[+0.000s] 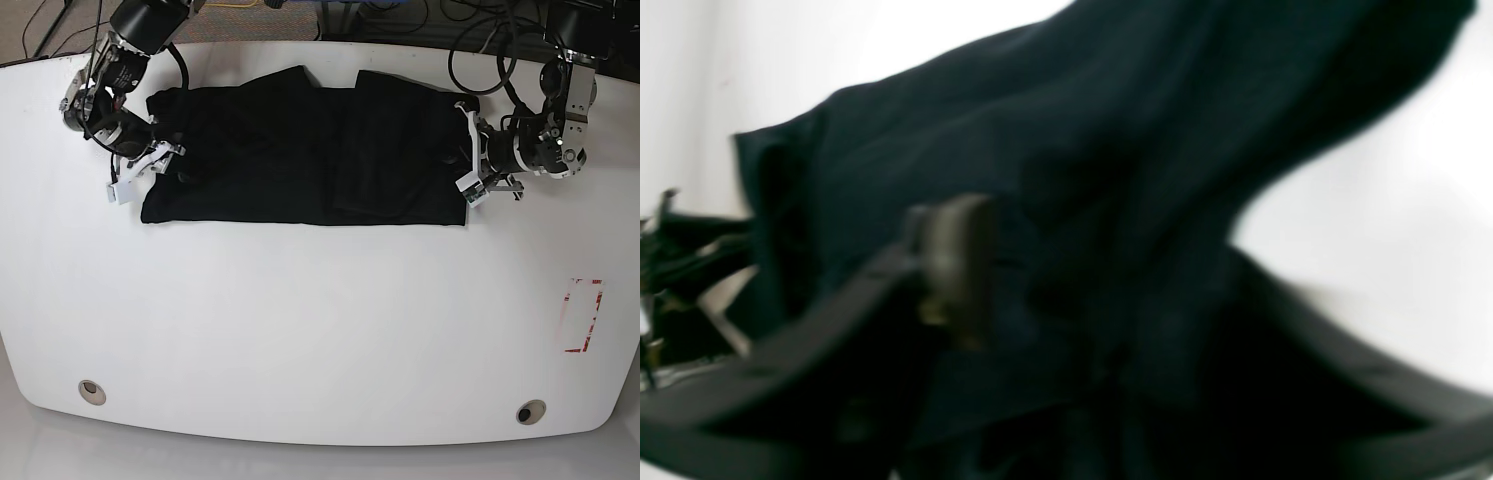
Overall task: Layout the t-shirt on the table in an organized manner, then fold the t-shirt properly
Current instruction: 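Grasp the folded bundle ends with both grippers and fold them together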
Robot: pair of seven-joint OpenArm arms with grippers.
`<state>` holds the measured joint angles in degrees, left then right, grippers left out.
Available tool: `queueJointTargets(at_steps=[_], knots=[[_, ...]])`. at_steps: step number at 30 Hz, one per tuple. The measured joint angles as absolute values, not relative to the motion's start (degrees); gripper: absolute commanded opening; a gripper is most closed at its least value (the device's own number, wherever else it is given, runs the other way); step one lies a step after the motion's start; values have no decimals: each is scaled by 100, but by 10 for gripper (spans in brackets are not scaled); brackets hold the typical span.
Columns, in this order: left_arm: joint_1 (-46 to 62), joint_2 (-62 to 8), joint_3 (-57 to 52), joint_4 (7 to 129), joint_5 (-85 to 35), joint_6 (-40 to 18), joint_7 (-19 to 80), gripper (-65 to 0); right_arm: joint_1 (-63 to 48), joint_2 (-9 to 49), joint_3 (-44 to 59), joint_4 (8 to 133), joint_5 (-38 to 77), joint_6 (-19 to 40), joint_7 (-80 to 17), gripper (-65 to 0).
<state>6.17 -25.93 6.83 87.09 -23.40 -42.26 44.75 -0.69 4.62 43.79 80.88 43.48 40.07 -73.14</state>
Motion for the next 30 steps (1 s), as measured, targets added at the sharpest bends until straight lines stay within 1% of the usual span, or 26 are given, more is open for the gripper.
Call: queueJointTargets(at_steps=[1, 2, 6, 8, 13, 24, 30], knots=[[615, -2591, 683, 8709, -2340, -4226, 4475, -557, -71, 460, 4381, 8110, 4320, 4007, -7317, -612], [615, -2591, 683, 8709, -2340, -4226, 4475, -557, -84, 462, 4381, 8149, 4198, 4003, -7338, -650], [615, -2591, 685, 8709, -2340, -4226, 4477, -557, -119, 445, 4377, 8458, 3848, 3994, -7450, -642], [602, -2571, 685, 8709, -2340, -4226, 4497, -557, -137, 427, 4377, 8759, 3662, 4005, -7498, -650], [395, -2331, 690, 8694, -2233, -4222, 4716, -557, -163, 397, 4359, 9529, 3489, 4005, -7531, -650], [-454, -1898, 1365, 8084, -2040, -4064, 4766, -557, -303, 432, 3507, 11024, 3317, 3977, -7673, -650], [-668, -1544, 1420, 7824, -2032, -4034, 4709, -557, -285, 454, 2899, 11367, 3387, 3990, -7653, -650]])
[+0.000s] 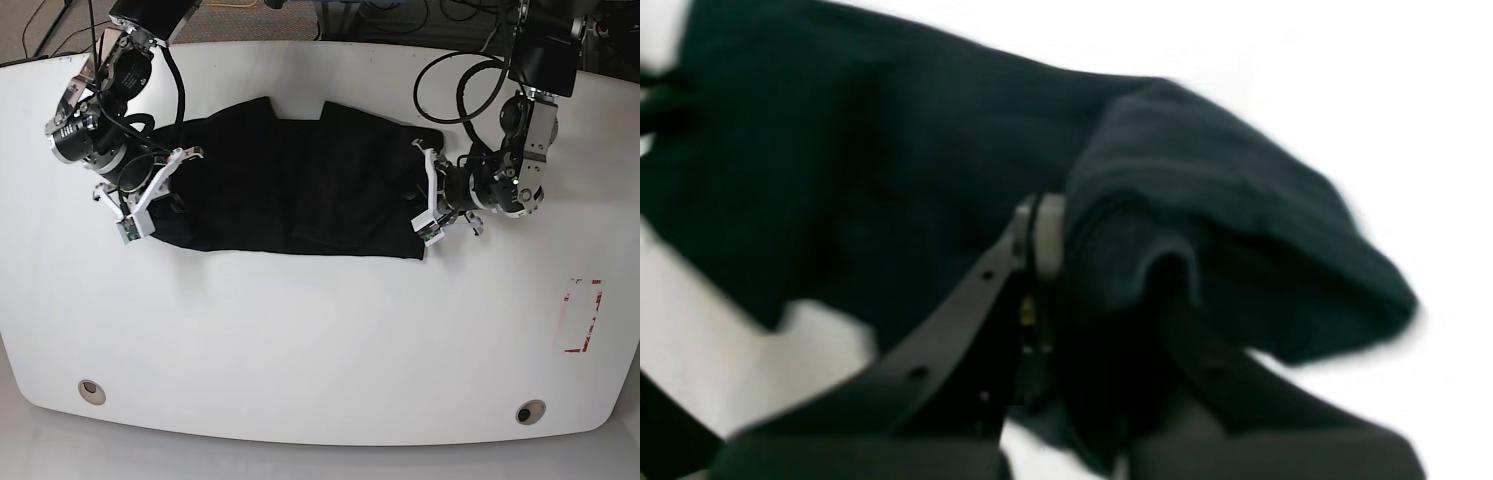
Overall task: Layout the t-shirt on the table in an organized manner, then fold the t-shirt properly
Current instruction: 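Grasp the folded bundle ends with both grippers and fold them together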
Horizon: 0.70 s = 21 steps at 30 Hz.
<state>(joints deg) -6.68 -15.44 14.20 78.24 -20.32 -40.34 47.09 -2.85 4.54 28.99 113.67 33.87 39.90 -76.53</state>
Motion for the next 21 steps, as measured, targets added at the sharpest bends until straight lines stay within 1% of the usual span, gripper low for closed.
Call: queueJointTargets(at_steps=[9, 21], knots=[[-733, -1247, 1444, 7754, -1944, -4023, 4731, -557, -32, 392, 2104, 11371, 3352, 3990, -7655, -650], [-716, -980, 1448, 7738, -1927, -4007, 4786, -557, 307, -86, 1516, 11360, 3304, 3990, -7669, -650]])
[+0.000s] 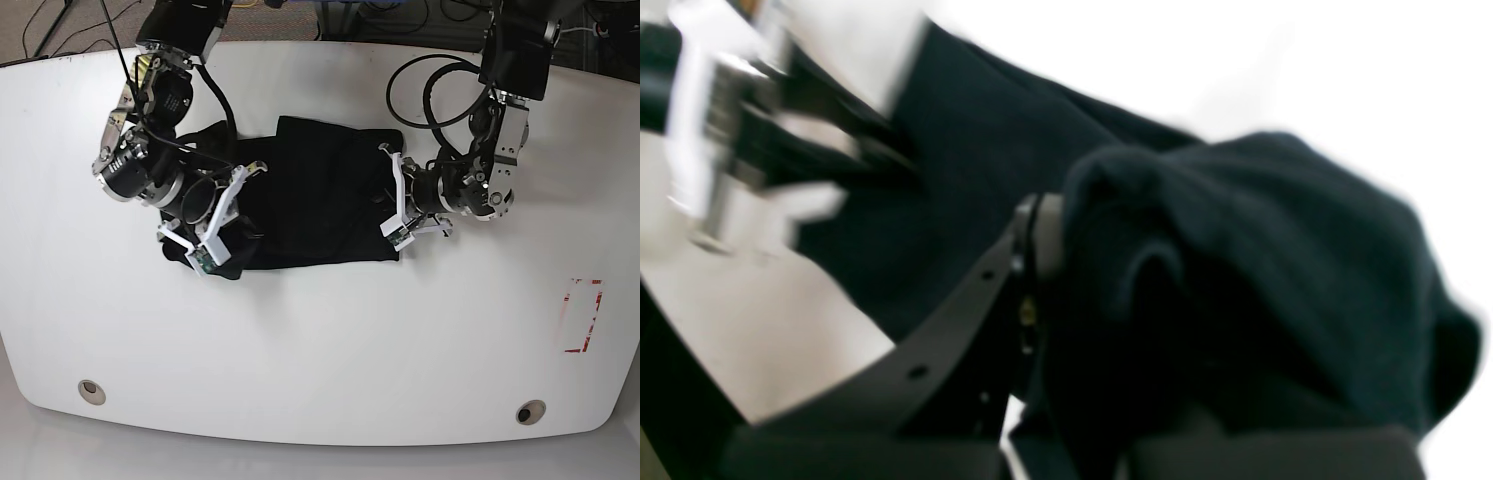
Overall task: Layout the t-shirt on the table in an organized manner, then fold the t-shirt properly
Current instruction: 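Grasp the folded bundle ends with both grippers and fold them together, then fold the bundle end with the right gripper over toward the left gripper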
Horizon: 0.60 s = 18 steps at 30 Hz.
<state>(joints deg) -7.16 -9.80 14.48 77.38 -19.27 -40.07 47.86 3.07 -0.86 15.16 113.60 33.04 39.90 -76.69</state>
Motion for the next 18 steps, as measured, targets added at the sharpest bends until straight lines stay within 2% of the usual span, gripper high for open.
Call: queueJointTargets(at_steps=[10, 18], knots=[[-711, -954, 1468, 7732, -1931, -4007, 4781, -557, 325, -421, 1175, 11356, 3315, 3990, -7660, -650], [-709, -952, 1468, 7732, -1933, -4010, 4777, -557, 338, -510, 766, 11266, 3326, 3988, -7247, -650]])
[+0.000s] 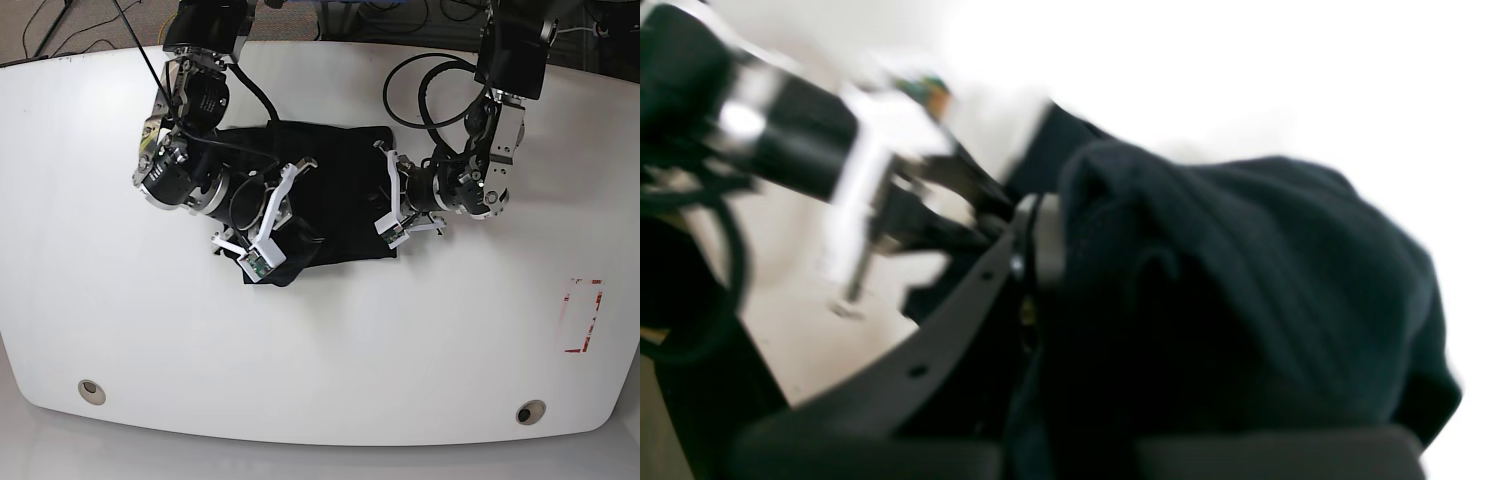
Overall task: Layout the t-shirt on the table in an organized manner, then fold the t-shirt properly
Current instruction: 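Fold the bundle end with the right gripper over toward the left gripper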
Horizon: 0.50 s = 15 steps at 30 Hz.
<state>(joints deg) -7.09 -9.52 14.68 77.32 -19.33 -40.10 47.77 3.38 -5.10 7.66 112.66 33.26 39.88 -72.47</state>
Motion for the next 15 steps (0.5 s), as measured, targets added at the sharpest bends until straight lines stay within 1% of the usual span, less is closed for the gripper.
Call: queueJointTargets(at_steps=[10, 12, 14, 15], knots=[[-698, -952, 1468, 7732, -1949, -4010, 4772, -557, 362, -506, 491, 10816, 3277, 3990, -7063, -644], [-698, -952, 1468, 7732, -1951, -4010, 4775, -557, 364, -506, 421, 10737, 3280, 3990, -6989, -625], [-698, -952, 1468, 7732, -1951, -4010, 4772, -557, 364, -506, 379, 10672, 3282, 3990, -6893, -587], [-698, -950, 1468, 7732, -1951, -4010, 4772, -557, 364, -506, 368, 10656, 3282, 3990, -6873, -549]])
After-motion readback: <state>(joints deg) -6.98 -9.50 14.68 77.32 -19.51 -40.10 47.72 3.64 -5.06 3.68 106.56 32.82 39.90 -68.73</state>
